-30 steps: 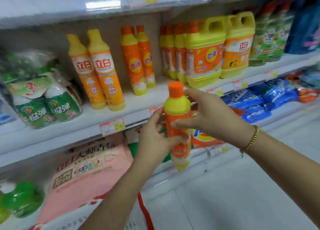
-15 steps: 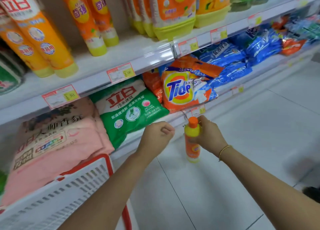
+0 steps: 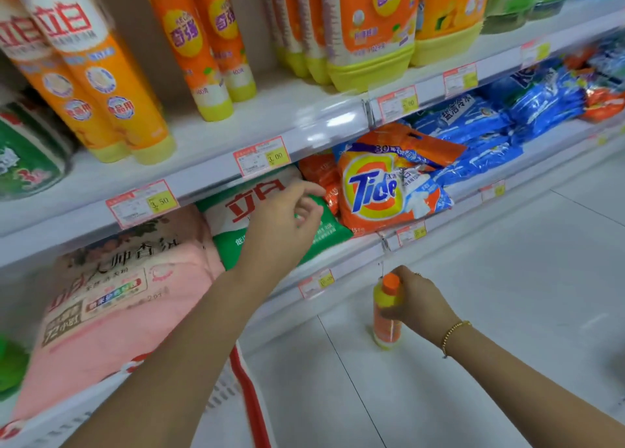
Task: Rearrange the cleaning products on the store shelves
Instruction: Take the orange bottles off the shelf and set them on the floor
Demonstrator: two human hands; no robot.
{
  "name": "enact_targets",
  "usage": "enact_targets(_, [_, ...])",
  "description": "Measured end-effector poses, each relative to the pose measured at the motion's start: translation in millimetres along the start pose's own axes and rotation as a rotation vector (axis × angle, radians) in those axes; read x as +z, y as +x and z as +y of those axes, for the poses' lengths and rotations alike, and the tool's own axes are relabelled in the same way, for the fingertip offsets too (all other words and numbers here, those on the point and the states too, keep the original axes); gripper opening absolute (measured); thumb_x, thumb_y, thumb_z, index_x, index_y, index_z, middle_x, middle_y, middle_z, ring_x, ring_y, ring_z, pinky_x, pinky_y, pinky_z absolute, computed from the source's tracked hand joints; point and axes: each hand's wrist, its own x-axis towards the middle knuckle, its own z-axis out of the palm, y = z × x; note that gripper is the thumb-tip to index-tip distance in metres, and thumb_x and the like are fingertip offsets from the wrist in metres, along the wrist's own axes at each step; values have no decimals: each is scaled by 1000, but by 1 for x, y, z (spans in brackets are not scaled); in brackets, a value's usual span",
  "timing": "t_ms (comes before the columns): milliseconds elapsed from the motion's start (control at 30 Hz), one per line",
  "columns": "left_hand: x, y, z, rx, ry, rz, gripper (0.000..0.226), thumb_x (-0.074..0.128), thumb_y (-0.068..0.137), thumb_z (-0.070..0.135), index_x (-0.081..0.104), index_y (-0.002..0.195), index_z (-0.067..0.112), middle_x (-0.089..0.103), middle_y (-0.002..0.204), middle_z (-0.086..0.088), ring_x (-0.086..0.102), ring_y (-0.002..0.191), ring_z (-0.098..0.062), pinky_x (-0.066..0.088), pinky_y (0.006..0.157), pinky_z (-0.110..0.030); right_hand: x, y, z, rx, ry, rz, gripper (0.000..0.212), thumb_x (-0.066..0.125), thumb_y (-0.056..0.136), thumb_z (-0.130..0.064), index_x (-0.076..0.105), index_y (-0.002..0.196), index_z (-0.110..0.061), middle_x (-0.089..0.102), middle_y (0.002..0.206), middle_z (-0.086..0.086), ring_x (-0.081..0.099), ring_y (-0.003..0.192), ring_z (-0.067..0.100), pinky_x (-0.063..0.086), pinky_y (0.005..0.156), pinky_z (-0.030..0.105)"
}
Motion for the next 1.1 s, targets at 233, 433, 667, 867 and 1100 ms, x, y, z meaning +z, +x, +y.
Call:
enact_targets(233, [-71,89,-2,228,204,238,26,63,88,16,61,115,16,62,107,3,57,100,-8,42,84,-18,-110,-13,-107,-204,-297,-11,32,64,83,-47,66,75,-17,71,76,-1,64,74,10,46,66,24])
enact_targets(433, [-79,119,-38,17,412,51,32,50,93,48,65,87,21,64,85,4,58,82,-15,38,65,-29,-177,64,-245,-590,388,272,21,71,82,-28,68,90,-9,71,82,6,68,79,16,55,82,40])
enact_targets(667, [-71,115,-43,-11,421,106,48,44,93,53,44,58,19,48,53,2,49,60,-17,35,54,-32,-159,207,-347,-480,499,75,79,80,72,-12,39,139,-8,56,129,5,56,116,23,47,99,38])
enact_targets(867, [-72,117,-44,13,337,155,50,43,94,50,42,56,18,46,52,1,50,61,-21,35,54,-34,-152,213,-345,-510,451,202,69,83,61,-20,55,124,-16,65,116,3,63,101,21,53,90,38])
enact_targets(1100, [-73,119,-41,-22,64,291,62,28,83,61,59,68,10,62,63,-9,59,67,-29,48,64,-47,-169,140,-273,-716,509,407,52,85,55,-5,62,99,-21,71,95,2,68,87,17,56,82,37])
